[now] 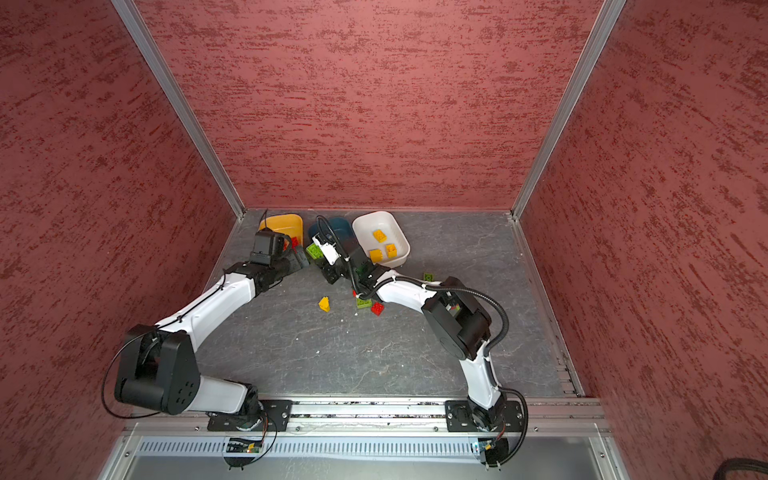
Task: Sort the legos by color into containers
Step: 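Drop lime-green brick into teal tub with right gripper while left gripper lowers to pile, then grasp a yellow sloped brick with the left gripper while right gripper returns to pile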
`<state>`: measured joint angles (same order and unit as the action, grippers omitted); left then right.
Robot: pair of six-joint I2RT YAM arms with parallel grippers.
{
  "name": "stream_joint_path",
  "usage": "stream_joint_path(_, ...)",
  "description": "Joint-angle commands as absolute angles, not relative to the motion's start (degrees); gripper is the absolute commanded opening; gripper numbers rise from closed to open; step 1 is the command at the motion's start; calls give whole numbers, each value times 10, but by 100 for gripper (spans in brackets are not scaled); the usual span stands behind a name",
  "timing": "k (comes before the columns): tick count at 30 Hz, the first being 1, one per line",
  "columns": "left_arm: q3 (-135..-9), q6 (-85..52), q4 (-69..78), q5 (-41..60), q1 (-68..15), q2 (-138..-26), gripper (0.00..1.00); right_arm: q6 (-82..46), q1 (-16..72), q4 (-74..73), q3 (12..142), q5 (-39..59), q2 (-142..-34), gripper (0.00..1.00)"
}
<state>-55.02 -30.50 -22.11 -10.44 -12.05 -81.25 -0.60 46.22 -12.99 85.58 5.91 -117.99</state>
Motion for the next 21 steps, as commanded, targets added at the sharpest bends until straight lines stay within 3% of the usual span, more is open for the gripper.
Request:
stream_joint_path(1,-510,-367,-311,-174,-124,-777,99,-65,453,-66,915,23,-1236,33)
stream_joint_path(5,-449,-414,-307,-153,-124,-734,99,-90,445,-33,987,19,-1292,34)
stream_joint_path(9,-410,-409,-268,-64,-127,-720,99,-94,439,37,1080,12,-1356,36)
stream_joint_path(14,-417,-403,-286,-48,-165,-748,99,-90,439,87,1152,-6,-1395,51)
stream_joint_path(21,-429,-401,-268,-43,-220,-780,100,-65,438,82,1141,21,-1347,72)
